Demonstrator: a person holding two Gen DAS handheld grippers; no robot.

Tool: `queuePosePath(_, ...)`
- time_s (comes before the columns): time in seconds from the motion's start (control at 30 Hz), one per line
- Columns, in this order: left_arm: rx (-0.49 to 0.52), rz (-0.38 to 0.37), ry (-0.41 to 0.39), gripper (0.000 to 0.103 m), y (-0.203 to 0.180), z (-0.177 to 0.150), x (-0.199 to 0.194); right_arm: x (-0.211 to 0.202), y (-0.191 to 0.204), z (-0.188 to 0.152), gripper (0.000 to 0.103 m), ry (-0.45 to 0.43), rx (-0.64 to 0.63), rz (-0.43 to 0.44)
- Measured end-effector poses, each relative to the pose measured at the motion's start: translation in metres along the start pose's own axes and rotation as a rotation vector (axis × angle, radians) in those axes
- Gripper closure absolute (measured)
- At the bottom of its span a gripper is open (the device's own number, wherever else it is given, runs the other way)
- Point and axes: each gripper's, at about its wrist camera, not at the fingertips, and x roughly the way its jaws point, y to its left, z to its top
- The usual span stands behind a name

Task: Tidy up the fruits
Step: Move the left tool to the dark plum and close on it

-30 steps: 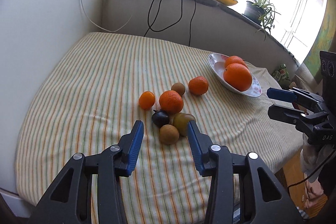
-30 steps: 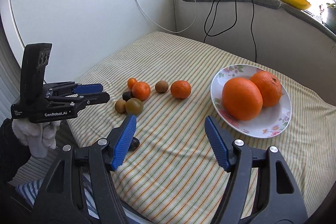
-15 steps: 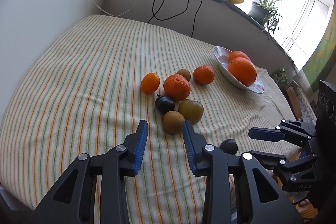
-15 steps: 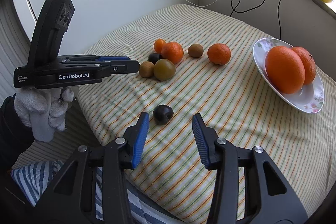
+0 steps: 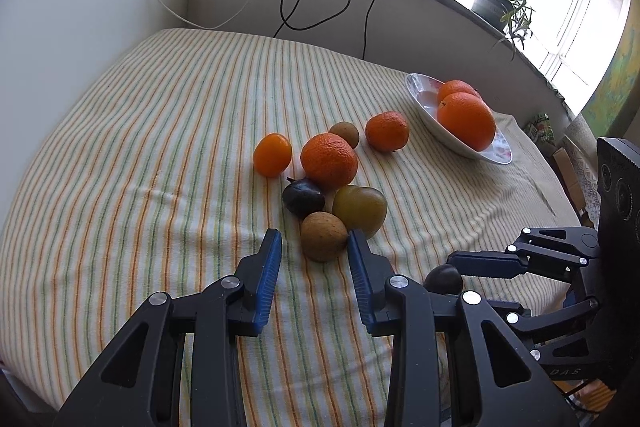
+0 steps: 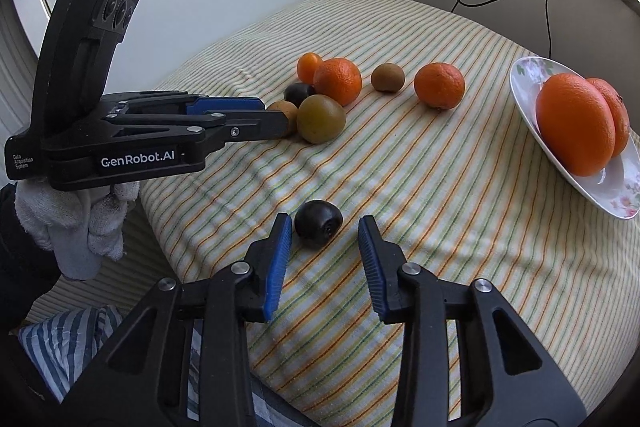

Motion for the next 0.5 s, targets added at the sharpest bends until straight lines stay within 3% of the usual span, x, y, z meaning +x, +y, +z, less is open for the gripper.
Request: queuePosePath(0.5,0.014,-0.015,0.003,0.080,-0.0034,0.0004,0.0037,0.0042,0.0013,0.0033,0.067,0.007,-0.002,-0.007)
